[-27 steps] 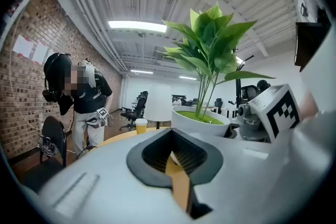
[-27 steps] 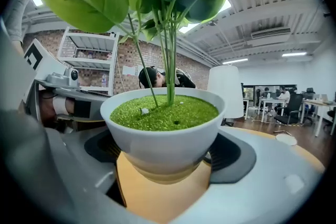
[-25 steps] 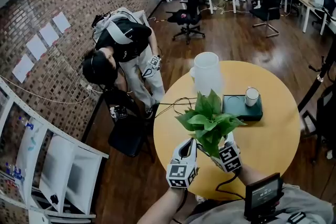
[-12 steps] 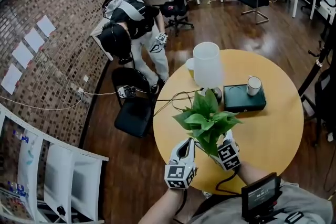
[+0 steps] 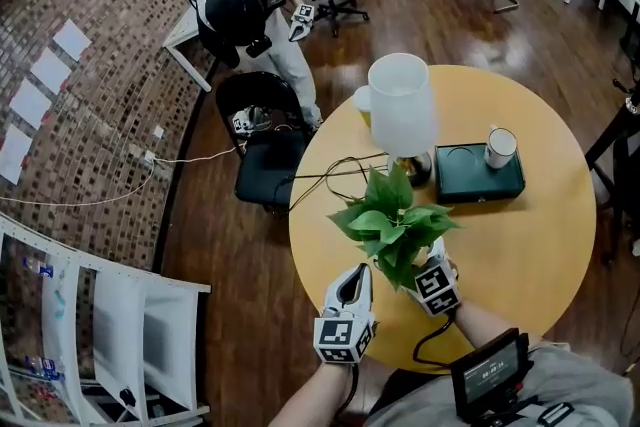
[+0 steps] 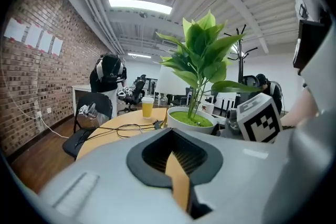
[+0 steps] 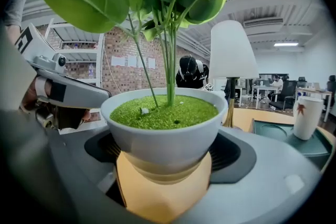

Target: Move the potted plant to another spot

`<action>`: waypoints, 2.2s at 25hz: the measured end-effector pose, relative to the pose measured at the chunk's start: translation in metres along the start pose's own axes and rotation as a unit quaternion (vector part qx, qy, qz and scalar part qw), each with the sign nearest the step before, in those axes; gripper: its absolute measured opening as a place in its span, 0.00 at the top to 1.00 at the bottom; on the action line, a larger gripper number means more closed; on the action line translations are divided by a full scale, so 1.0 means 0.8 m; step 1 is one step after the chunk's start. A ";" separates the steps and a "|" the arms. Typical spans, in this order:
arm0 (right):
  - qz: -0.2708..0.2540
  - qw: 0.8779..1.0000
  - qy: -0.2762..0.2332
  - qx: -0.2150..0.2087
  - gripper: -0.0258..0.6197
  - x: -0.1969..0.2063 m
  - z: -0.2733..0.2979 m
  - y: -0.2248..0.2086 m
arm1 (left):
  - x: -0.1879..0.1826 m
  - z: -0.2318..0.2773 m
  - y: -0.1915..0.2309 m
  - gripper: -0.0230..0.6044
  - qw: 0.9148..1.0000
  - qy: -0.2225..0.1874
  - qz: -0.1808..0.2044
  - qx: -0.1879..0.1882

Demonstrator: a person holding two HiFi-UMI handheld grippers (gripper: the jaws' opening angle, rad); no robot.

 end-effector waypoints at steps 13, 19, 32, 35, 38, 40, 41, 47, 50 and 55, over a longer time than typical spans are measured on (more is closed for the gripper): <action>0.014 0.999 0.029 -0.002 0.18 0.032 0.071 -0.035 | 0.034 0.029 0.033 0.96 0.999 0.028 -0.029 -0.016; 0.018 0.999 0.038 -0.003 0.18 0.045 0.077 -0.035 | 0.040 0.033 0.032 0.96 0.999 0.036 -0.034 -0.017; 0.024 0.998 0.054 0.004 0.18 0.075 0.085 -0.034 | 0.052 0.046 0.028 0.96 0.998 0.045 -0.033 -0.011; 0.021 0.998 0.054 0.005 0.18 0.075 0.085 -0.034 | 0.052 0.047 0.028 0.96 0.998 0.046 -0.033 -0.009; 0.021 0.998 0.054 0.006 0.18 0.078 0.087 -0.032 | 0.057 0.048 0.030 0.96 0.998 0.046 -0.032 -0.008; 0.020 0.998 0.054 0.006 0.18 0.079 0.088 -0.033 | 0.057 0.050 0.030 0.96 0.998 0.045 -0.032 -0.007; 0.020 0.998 0.054 0.005 0.18 0.078 0.088 -0.034 | 0.055 0.051 0.029 0.96 0.998 0.045 -0.033 -0.007; 0.022 0.998 0.053 0.004 0.17 0.075 0.087 -0.038 | 0.050 0.056 0.028 0.96 0.998 0.046 -0.031 -0.006; 0.014 0.999 0.049 -0.008 0.15 0.083 0.086 -0.035 | 0.055 0.059 0.024 0.96 0.999 0.046 -0.028 -0.006; 0.004 0.998 0.054 -0.021 0.11 0.079 0.085 -0.033 | 0.056 0.061 0.033 0.96 0.998 0.052 -0.027 -0.007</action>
Point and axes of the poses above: the fingertips, and each gripper's own axes: z forward along the fingers, y to its left, x out of its underside, the point moved 6 cm from there along -z, backward along the fingers, and after that the axes turned 11 degrees about y, right-handed, at the moved point
